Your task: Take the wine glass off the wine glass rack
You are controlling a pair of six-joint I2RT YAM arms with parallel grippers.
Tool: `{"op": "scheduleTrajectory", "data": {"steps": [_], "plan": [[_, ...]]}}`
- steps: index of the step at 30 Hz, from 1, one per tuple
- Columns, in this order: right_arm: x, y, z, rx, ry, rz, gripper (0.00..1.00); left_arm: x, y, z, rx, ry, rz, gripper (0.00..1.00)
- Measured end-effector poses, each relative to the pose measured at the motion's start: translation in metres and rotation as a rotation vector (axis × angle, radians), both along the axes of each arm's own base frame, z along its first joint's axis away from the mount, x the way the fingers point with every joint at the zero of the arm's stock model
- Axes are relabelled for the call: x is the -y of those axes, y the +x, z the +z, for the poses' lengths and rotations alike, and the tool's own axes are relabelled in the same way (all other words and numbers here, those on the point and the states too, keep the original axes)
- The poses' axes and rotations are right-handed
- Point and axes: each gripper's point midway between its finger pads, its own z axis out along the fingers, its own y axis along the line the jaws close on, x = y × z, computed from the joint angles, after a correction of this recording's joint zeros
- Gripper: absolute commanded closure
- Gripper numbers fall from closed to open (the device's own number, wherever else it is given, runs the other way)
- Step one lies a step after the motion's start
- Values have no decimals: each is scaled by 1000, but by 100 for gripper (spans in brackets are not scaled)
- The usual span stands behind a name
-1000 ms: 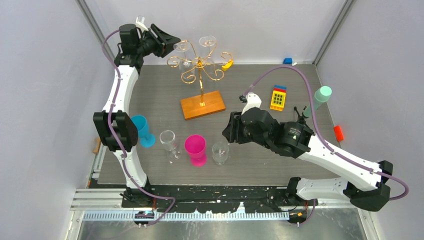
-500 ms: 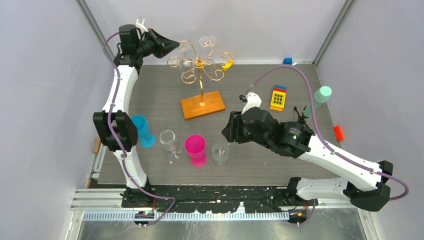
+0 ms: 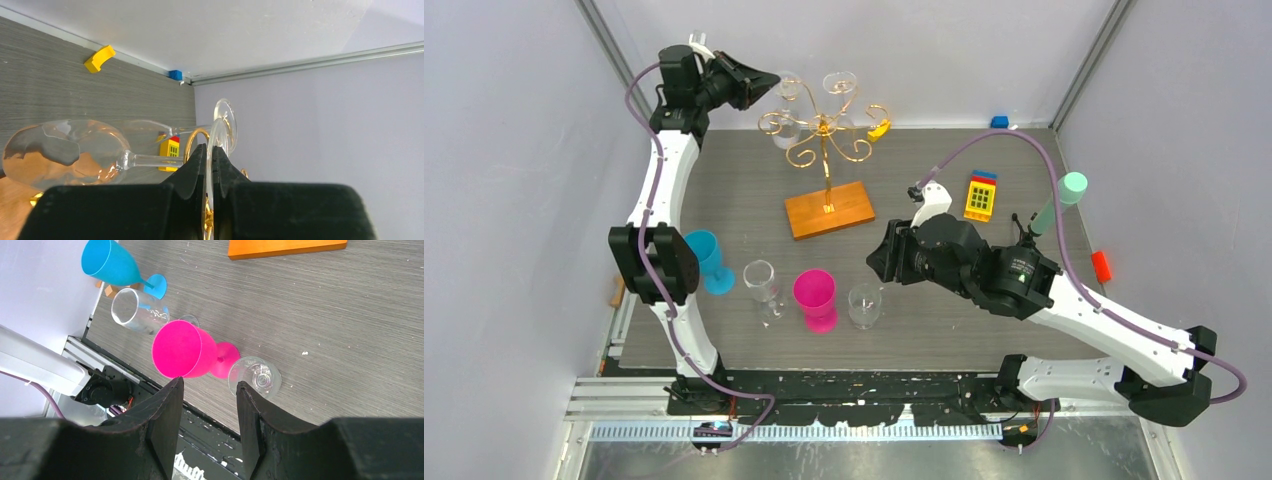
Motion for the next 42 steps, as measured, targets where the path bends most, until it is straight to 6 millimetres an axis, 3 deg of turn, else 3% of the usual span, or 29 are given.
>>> {"op": "scheduleTrajectory", "data": {"steps": [14, 23, 32, 38, 42], "plan": [[1, 0, -3, 1, -10, 2, 51, 3, 4, 28, 84, -68, -4, 100], [1, 0, -5, -1, -15, 2, 51, 20, 3, 39, 134, -64, -73, 100], [1, 0, -7, -4, -19, 2, 51, 39, -9, 37, 131, -63, -152, 100], [1, 0, -7, -4, -19, 3, 50, 39, -22, 22, 97, -21, -168, 100], [1, 0, -7, -4, -18, 3, 49, 33, -40, 25, 97, 25, -162, 100]]}}
